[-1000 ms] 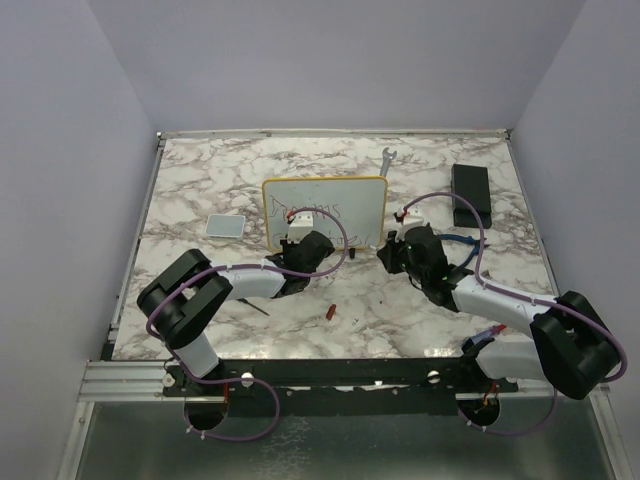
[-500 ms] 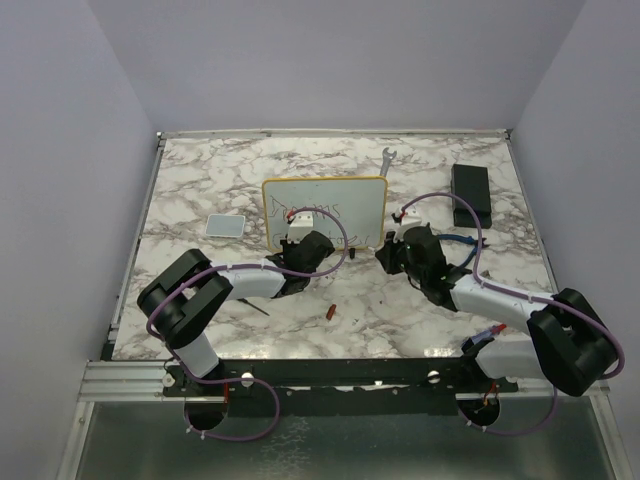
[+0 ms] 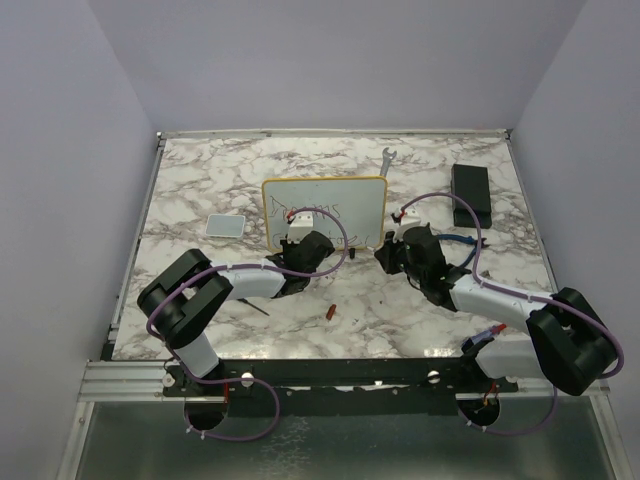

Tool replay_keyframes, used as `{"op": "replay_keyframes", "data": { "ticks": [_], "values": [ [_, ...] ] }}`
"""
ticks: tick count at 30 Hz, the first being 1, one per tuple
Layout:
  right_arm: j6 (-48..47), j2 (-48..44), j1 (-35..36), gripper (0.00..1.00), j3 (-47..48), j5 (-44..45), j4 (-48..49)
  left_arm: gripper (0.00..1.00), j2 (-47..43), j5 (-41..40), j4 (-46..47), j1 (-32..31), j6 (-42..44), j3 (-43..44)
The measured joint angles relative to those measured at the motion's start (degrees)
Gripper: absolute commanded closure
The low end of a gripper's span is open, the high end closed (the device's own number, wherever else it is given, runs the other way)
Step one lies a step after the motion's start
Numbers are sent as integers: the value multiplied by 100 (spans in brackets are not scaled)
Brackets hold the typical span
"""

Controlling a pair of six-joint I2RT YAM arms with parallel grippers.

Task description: Write a sentence on the whiteboard

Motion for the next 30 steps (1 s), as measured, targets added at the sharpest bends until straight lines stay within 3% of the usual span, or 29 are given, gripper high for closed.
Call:
{"op": "replay_keyframes", "data": {
  "ticks": [21, 30],
  "values": [
    [2, 31, 0, 99, 0, 4, 66, 100, 0, 7, 0, 0, -2, 0],
    [44, -1163, 0, 99, 0, -243, -411, 66, 0, 87, -20, 0, 2, 2]
  ]
}}
